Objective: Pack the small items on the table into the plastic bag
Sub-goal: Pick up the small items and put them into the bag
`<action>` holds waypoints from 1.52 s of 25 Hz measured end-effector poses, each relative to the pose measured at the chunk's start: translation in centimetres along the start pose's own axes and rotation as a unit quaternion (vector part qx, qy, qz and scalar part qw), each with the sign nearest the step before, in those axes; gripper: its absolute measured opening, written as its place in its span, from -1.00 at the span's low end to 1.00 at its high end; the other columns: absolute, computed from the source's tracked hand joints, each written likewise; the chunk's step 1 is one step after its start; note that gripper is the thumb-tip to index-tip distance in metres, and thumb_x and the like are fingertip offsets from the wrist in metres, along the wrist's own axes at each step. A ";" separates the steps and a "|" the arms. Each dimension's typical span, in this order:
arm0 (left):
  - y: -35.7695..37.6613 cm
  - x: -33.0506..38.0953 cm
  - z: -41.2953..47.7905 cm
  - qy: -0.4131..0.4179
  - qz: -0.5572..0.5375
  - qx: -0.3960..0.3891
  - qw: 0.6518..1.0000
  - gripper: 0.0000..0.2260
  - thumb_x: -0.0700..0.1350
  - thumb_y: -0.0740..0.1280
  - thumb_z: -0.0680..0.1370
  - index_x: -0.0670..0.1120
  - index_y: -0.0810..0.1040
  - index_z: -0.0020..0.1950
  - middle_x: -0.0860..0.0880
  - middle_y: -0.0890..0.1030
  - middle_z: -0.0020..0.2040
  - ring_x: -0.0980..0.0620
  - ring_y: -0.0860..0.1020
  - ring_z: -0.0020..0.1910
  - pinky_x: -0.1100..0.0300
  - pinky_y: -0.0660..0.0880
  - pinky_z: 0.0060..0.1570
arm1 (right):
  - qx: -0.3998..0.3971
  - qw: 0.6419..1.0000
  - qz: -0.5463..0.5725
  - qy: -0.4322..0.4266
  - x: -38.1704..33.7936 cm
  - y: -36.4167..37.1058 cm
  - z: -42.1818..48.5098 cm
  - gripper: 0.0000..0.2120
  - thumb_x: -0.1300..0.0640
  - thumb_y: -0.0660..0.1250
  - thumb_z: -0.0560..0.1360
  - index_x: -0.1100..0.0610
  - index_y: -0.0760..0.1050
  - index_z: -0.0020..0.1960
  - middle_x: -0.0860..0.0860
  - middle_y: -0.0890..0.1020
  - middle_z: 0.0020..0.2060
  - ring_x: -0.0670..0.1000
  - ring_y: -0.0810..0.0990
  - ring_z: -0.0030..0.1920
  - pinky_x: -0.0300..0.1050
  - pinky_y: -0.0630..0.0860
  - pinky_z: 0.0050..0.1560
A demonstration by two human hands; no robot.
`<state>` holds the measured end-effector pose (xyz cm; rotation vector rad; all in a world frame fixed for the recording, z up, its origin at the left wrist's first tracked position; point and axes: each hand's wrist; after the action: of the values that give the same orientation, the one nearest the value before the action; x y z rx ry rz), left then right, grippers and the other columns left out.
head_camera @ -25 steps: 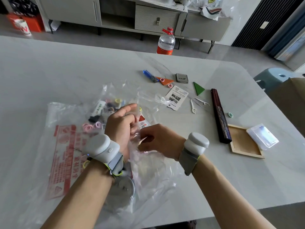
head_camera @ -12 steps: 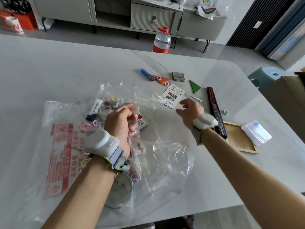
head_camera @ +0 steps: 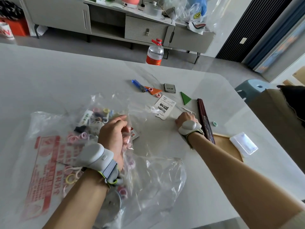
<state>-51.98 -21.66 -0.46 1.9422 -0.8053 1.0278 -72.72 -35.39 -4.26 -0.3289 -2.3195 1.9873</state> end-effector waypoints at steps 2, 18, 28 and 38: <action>0.2 -0.3 -0.2 0.002 0.008 -0.001 1.000 -0.77 -0.34 0.16 0.50 -0.15 0.55 0.04 0.06 0.43 -0.56 0.14 0.24 -0.68 0.43 0.12 -0.64 | -0.034 0.999 -0.016 -0.037 0.7 0.6 -0.4 -0.70 0.05 0.26 0.52 0.18 0.56 0.17 0.21 0.48 0.22 0.21 0.46 0.24 -0.06 0.45 0.14; 0.1 -0.6 0.5 0.003 0.017 -0.012 1.000 -0.73 -0.35 0.17 0.49 -0.16 0.54 0.10 0.04 0.43 -0.55 0.13 0.24 -0.66 0.40 0.14 -0.63 | 0.043 0.999 -0.011 0.004 1.3 -1.9 1.6 -0.78 0.22 0.26 0.48 0.14 0.57 0.10 0.15 0.58 0.09 0.21 0.55 0.13 -0.09 0.46 0.02; -0.7 0.1 -0.7 0.020 0.030 -0.004 0.999 -0.74 -0.36 0.19 0.48 -0.18 0.56 0.08 0.08 0.46 -0.55 0.15 0.28 -0.64 0.39 0.16 -0.65 | -0.029 0.997 -0.065 0.016 0.2 -1.8 -5.0 -0.78 0.10 0.38 0.47 0.18 0.58 0.06 0.12 0.61 0.07 0.18 0.56 0.12 -0.11 0.37 -0.06; -0.8 0.3 -0.2 0.006 0.027 0.006 1.000 -0.72 -0.37 0.20 0.45 -0.21 0.56 0.10 0.03 0.48 -0.50 0.13 0.32 -0.59 0.36 0.22 -0.62 | -0.046 0.975 -0.165 -0.140 -2.1 -1.8 -7.1 -0.81 0.22 0.19 0.53 0.21 0.51 0.09 0.15 0.59 0.09 0.20 0.57 0.09 -0.11 0.39 -0.13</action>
<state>-51.25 -21.09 -0.40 1.9317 -0.8497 1.0778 -69.57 -29.23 -1.22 0.3365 -2.4297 1.8644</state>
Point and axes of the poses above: each hand's wrist, its own z-axis towards the middle knuckle, its own y-axis out of the palm, x = y × z
